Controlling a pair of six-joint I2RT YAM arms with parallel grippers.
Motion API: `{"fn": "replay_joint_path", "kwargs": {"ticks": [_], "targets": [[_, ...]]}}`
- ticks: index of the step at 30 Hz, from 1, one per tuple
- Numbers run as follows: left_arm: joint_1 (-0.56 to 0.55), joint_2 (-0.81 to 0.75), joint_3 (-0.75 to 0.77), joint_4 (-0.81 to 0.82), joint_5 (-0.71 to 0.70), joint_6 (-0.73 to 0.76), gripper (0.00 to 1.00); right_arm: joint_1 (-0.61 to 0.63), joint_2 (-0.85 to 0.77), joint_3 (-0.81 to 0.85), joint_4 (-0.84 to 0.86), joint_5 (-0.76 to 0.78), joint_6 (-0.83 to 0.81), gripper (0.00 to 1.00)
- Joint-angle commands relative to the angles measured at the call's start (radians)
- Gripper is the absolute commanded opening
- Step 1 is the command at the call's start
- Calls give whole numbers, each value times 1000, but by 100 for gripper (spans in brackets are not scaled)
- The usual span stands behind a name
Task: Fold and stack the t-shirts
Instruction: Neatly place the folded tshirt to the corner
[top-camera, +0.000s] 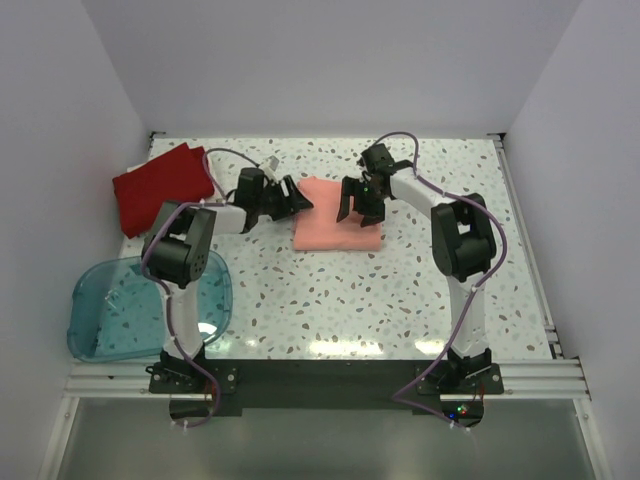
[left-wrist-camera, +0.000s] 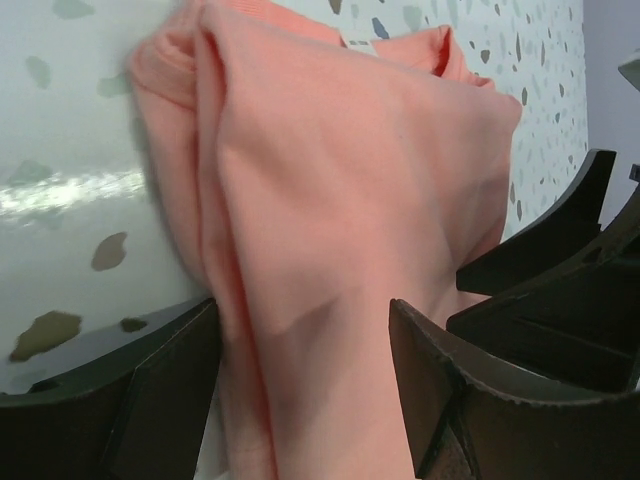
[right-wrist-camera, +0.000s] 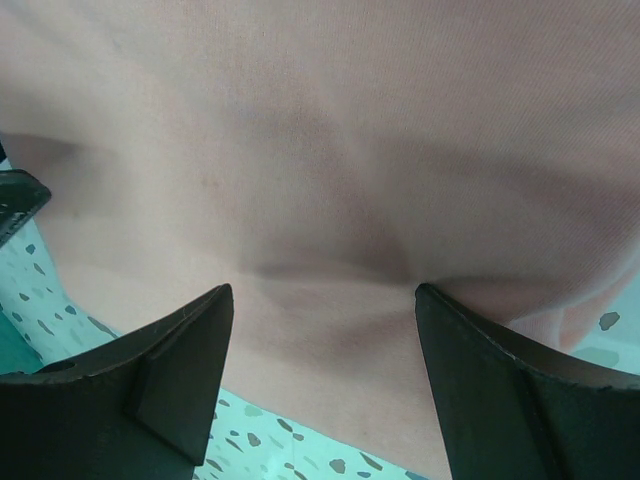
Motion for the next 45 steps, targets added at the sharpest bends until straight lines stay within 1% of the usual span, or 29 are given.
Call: {"fn": "replay_joint_path", "kwargs": {"ticks": [1,5,7,8,9,11,12,14,15,17,18,23,24,25,29,32,34,38,45], "targets": [[-61,104,14,-137,-65,-10,72,1,42,-41,-66,25,-4,77],[-101,136,65,-180,-84,-3,72,2,34,-51,-58,15,1,77],[-114,141,90,-221,-99,8,70,2,30,-57,-54,15,1,77],[-115,140,97,-236,-128,22,67,2,28,-60,-52,14,-1,77],[-117,140,110,-253,-143,29,60,2,25,-61,-51,14,1,77],[-117,130,120,-305,-197,58,52,4,22,-65,-51,12,-1,77],[-115,127,136,-324,-217,68,41,2,19,-65,-52,11,-1,77],[-115,112,153,-390,-271,104,28,2,13,-60,-54,8,-2,78],[-117,106,174,-407,-291,118,15,4,5,-57,-60,8,-2,78],[-114,92,203,-469,-349,178,2,2,1,-46,-69,9,-8,79],[-114,89,241,-496,-375,204,0,2,-4,-40,-84,15,-10,80],[-115,81,381,-683,-603,431,0,4,-38,-11,-121,51,-30,81],[-114,81,415,-704,-633,459,0,2,-42,-9,-127,54,-30,81],[-115,80,426,-724,-686,512,0,2,-45,-8,-129,55,-30,81],[-115,86,475,-775,-809,627,0,4,-53,-9,-131,54,-30,81],[-115,94,486,-806,-913,683,0,2,-52,-9,-131,51,-30,81],[-112,89,479,-810,-955,726,0,2,-50,-11,-129,49,-28,81],[-100,67,476,-796,-952,766,0,4,-53,-14,-128,48,-28,81],[-66,57,576,-859,-963,826,0,4,-71,-37,-126,48,-27,81]]}}
